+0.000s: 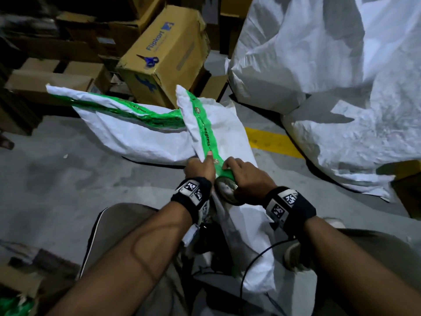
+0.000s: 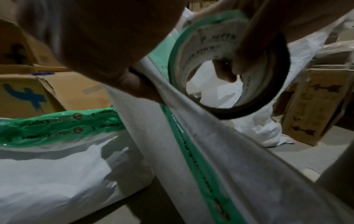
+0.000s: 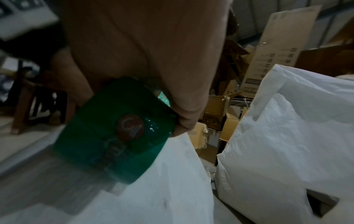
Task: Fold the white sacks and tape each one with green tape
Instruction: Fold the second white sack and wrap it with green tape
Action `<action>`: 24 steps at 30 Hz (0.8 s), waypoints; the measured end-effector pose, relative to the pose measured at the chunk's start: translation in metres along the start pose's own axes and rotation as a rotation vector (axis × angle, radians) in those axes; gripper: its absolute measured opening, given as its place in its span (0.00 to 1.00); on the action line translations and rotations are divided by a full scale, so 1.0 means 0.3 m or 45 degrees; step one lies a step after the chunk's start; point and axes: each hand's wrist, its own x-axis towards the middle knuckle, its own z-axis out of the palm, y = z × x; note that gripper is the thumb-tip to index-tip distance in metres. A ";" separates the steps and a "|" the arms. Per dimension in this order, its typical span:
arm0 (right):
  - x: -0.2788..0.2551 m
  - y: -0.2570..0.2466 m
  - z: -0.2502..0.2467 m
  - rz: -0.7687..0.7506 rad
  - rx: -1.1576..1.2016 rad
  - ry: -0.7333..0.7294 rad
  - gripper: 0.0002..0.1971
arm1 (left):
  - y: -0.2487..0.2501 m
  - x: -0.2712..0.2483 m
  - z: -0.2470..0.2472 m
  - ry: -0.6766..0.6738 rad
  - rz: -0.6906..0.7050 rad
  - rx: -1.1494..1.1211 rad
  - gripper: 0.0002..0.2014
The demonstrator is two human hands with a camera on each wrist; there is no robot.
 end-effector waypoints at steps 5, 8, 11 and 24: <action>-0.056 -0.005 0.019 -0.128 0.039 0.180 0.32 | 0.035 0.050 -0.023 0.117 0.002 -0.055 0.29; -0.099 -0.025 0.042 -0.111 -0.103 0.204 0.36 | 0.057 0.053 -0.030 0.079 0.010 -0.022 0.29; -0.149 -0.033 0.042 0.094 -0.165 -0.208 0.41 | 0.084 0.079 -0.064 0.102 -0.116 -0.228 0.31; -0.158 -0.070 0.172 0.198 -0.124 -0.316 0.44 | 0.001 -0.017 -0.024 -0.619 -0.282 -0.938 0.37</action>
